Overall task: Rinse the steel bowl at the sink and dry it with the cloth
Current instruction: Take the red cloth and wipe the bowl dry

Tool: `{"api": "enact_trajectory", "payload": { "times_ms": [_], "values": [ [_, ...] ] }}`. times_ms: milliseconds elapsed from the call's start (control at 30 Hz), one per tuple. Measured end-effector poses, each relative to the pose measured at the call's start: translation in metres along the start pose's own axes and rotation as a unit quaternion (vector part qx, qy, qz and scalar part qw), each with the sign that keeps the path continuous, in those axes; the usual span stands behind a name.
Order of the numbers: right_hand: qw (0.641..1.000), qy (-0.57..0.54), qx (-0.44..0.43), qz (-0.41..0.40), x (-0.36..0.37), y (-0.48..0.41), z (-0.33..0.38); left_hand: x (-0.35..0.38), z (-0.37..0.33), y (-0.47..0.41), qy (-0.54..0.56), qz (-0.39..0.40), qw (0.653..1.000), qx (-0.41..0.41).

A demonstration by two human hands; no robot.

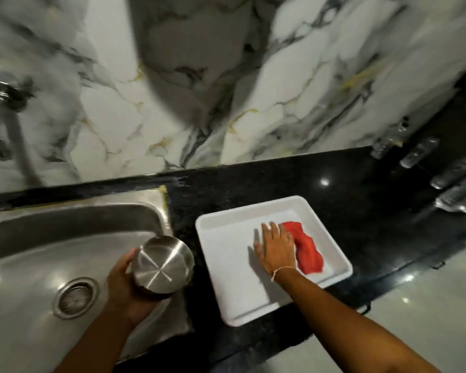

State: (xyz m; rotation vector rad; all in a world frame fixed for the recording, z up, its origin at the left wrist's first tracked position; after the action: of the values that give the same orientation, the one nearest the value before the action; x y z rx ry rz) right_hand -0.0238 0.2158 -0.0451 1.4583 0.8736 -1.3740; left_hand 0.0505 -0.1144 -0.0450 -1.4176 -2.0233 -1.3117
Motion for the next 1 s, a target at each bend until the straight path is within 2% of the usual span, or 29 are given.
{"api": "enact_trajectory", "payload": {
  "times_ms": [133,267,433,533,600,633,667,767,867,933,1000],
  "values": [
    [0.994,0.066,0.080,0.025,0.006,-0.041,-0.074,0.010,0.025,-0.009,-0.013,0.008,1.000,-0.016],
    [0.991,0.006,0.108,0.083,0.019,-0.064,-0.092,0.012,0.043,-0.011,-0.007,0.018,0.999,-0.040],
    [0.978,-0.166,0.122,0.036,0.006,-0.069,-0.091,0.028,0.053,-0.003,0.001,0.012,0.998,-0.059],
    [0.929,-0.343,0.129,0.049,-0.016,-0.047,-0.070,0.038,0.051,0.001,-0.012,0.022,0.998,-0.061],
    [0.866,-0.479,0.065,0.130,-0.032,-0.015,-0.036,0.044,0.047,0.005,-0.016,0.033,0.997,-0.065],
    [0.838,-0.516,0.010,0.177,-0.040,0.006,-0.017,0.048,0.046,0.006,-0.017,0.037,0.997,-0.062],
    [0.829,-0.519,-0.047,0.205,-0.046,0.027,0.003,0.052,0.043,0.007,-0.020,0.040,0.998,-0.049],
    [0.866,-0.445,-0.141,0.181,-0.054,0.081,0.060,0.059,0.038,0.009,-0.060,0.034,0.998,-0.003],
    [0.901,-0.388,-0.156,0.117,-0.053,0.113,0.101,0.060,0.034,0.014,-0.130,0.039,0.991,0.001],
    [0.888,-0.415,-0.150,0.133,-0.052,0.124,0.114,0.057,0.028,0.017,-0.169,0.040,0.985,0.004],
    [0.864,-0.433,-0.186,0.176,-0.049,0.132,0.119,0.052,0.020,0.018,-0.187,0.046,0.981,0.008]
  ]
}}
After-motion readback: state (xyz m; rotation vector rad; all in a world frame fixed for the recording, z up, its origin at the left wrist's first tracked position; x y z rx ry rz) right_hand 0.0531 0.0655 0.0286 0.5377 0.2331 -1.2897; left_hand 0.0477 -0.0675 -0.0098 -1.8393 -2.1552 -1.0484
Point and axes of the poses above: each hand's wrist, its own y-axis away from the middle knuckle, its own x-axis out of the palm, z = x × y, the point moved 2 cm from there along -y, towards the middle knuckle, and after that the axes turned 14 degrees about x, right-handed, at the moved point
